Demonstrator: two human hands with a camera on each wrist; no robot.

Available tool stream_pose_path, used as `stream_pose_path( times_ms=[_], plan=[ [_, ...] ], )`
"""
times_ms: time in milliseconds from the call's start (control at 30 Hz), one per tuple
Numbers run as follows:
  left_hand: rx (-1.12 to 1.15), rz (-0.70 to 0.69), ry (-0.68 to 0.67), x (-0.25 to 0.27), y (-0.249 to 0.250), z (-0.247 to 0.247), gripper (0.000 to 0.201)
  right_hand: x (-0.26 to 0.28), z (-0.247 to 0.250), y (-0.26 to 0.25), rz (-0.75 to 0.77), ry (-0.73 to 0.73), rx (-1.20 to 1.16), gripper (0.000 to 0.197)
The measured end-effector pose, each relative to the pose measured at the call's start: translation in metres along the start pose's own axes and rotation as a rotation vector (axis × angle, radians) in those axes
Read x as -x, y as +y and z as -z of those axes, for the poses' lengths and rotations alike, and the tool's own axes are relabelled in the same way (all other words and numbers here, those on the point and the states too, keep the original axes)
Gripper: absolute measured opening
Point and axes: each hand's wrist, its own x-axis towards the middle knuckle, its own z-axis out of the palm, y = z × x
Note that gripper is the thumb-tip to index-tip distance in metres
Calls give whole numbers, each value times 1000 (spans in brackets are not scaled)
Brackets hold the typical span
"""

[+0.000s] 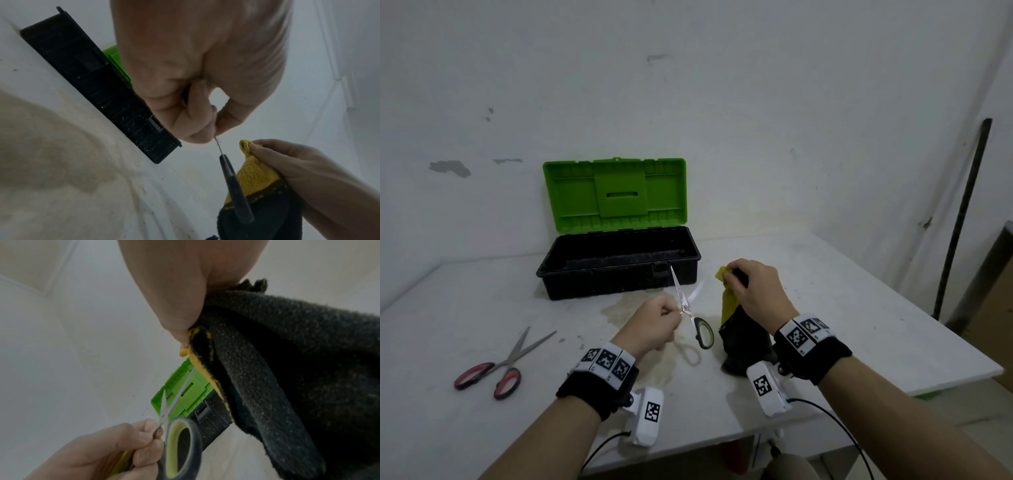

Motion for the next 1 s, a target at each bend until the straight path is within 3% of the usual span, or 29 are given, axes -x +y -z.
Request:
stream_pose_path(
  times_ms=[200,633,1000],
  plan=[
    [107,-29,37,-4,-2,3,3,4,2,-9,45,-32,-23,14],
    [339,-64,246,-6,1,1,12,8,-1,-24,81,-112,-43,15],
    [862,67,205,-6,0,-9,13,8,-4,-31,95,-91,-76,14]
  ],
)
